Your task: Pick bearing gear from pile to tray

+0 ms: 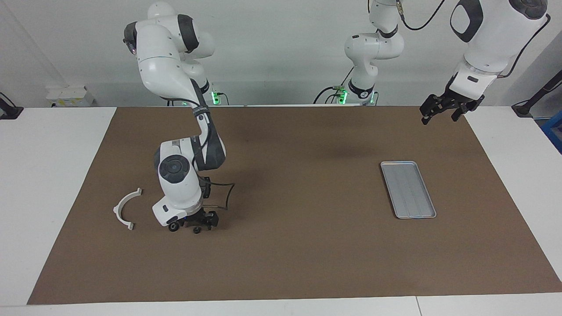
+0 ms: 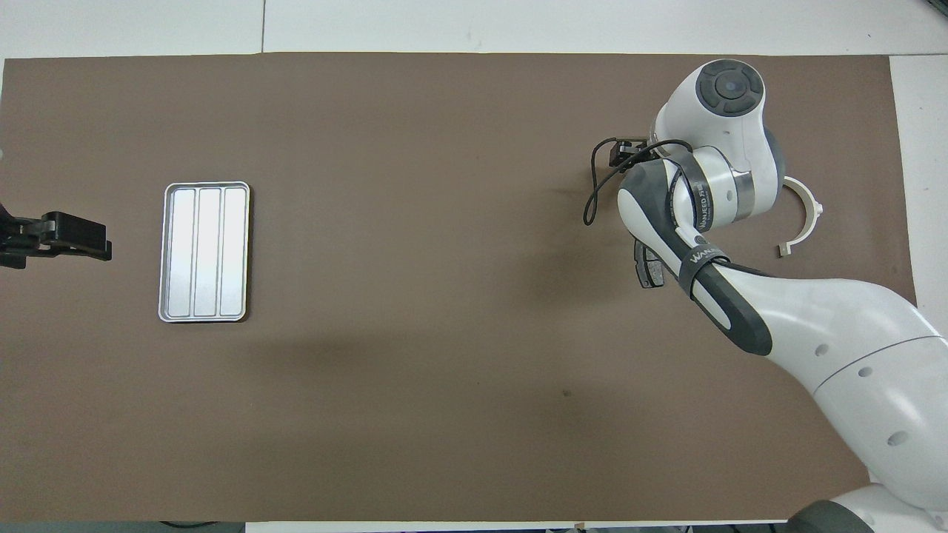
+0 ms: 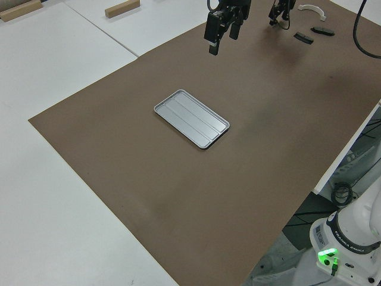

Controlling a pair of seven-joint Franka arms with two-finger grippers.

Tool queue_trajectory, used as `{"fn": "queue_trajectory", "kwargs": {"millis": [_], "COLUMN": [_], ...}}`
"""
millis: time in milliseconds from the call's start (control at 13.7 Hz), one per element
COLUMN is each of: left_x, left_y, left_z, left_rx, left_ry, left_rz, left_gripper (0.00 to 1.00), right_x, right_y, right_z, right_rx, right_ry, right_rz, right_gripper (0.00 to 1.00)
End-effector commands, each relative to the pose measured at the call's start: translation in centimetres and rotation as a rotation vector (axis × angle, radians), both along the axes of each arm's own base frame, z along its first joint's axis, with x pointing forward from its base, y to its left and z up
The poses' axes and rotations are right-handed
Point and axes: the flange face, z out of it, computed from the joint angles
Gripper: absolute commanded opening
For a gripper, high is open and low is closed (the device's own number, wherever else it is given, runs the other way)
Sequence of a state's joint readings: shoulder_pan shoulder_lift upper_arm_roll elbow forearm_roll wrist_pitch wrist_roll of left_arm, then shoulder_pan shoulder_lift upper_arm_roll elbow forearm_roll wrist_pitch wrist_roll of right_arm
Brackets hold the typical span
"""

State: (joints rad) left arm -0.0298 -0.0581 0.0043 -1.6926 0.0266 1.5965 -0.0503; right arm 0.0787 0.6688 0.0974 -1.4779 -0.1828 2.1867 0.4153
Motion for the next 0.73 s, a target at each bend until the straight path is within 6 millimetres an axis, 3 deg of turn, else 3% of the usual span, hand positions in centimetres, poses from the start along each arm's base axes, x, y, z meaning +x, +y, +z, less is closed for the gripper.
{"fn": "queue_trajectory", "kwargs": {"millis": [0,509,655], "left_x": [-0.7,-0.7,-0.7], "left_y": [0.1,0.1,0.1], "left_z": [0.3,0.3,0.3], "left_rx": [0.014,0.014,0.014], "left_ry": [0.002,0.0,0.0], "left_rz": [-0.005,-0.005,-0.005], "left_gripper": [1.0,1.0,1.0], "right_x": [0.6,0.2,-0.1], "right_y": [-0.7,-1.6,-1.5], "right_z": [-0.1,-0.8,-1.3], "right_rx": [0.004,0.084,0.083], "right_ry": [-0.018,0.021,0.027], "right_rz": [-0.053,-0.14,-0.138], "right_gripper": [0.92,0.88,0.82]}}
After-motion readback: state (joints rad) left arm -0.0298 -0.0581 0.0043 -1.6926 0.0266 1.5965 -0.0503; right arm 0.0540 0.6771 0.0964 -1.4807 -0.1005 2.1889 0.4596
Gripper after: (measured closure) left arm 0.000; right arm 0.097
